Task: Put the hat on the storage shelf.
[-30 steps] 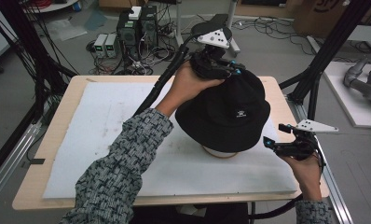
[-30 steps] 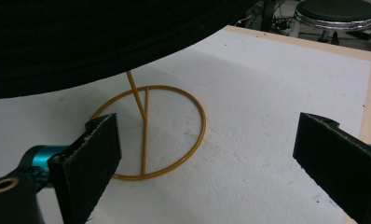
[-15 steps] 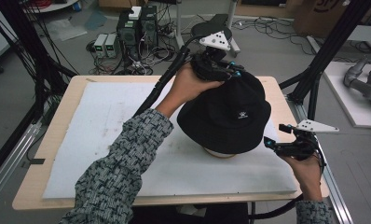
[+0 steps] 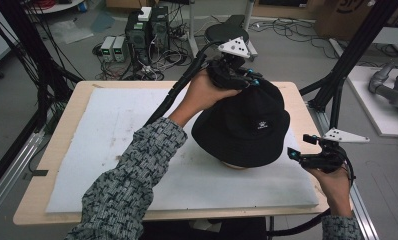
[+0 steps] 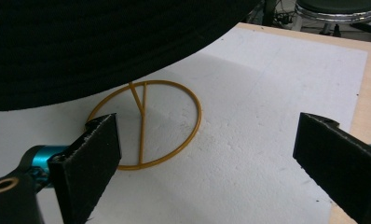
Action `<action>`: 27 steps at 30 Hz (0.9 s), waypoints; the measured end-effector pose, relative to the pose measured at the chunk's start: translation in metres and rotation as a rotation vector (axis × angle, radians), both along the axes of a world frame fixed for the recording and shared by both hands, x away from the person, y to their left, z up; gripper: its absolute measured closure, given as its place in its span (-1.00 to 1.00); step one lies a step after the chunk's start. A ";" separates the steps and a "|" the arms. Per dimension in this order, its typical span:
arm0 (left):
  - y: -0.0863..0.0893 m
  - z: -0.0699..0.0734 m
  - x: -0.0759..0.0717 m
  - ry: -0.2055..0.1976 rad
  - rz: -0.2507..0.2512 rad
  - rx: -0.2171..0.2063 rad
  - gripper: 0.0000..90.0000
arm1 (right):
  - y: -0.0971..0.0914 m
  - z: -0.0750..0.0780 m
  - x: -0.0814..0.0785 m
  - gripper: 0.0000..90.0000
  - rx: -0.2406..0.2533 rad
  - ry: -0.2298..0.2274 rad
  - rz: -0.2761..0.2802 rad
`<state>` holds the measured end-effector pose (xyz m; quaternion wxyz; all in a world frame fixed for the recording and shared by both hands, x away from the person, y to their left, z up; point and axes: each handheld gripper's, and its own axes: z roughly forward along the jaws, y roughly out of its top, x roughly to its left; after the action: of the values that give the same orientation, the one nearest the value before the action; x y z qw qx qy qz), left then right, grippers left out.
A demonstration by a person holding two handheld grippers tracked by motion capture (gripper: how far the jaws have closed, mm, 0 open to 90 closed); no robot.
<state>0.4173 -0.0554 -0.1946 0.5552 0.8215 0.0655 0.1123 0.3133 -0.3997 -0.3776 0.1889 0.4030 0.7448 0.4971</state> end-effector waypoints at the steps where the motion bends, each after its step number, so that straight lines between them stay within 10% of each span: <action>1: -0.001 -0.001 0.000 0.000 0.003 -0.002 0.82 | 0.000 0.000 0.000 -0.84 0.001 -0.002 -0.001; 27: 0.005 0.003 0.001 0.001 0.045 0.015 0.29 | -0.008 0.002 -0.002 -0.84 0.008 -0.001 -0.010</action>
<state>0.4186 -0.0506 -0.1918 0.5462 0.8241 0.0832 0.1249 0.3109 -0.4075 -0.3759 0.1904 0.4074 0.7407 0.4992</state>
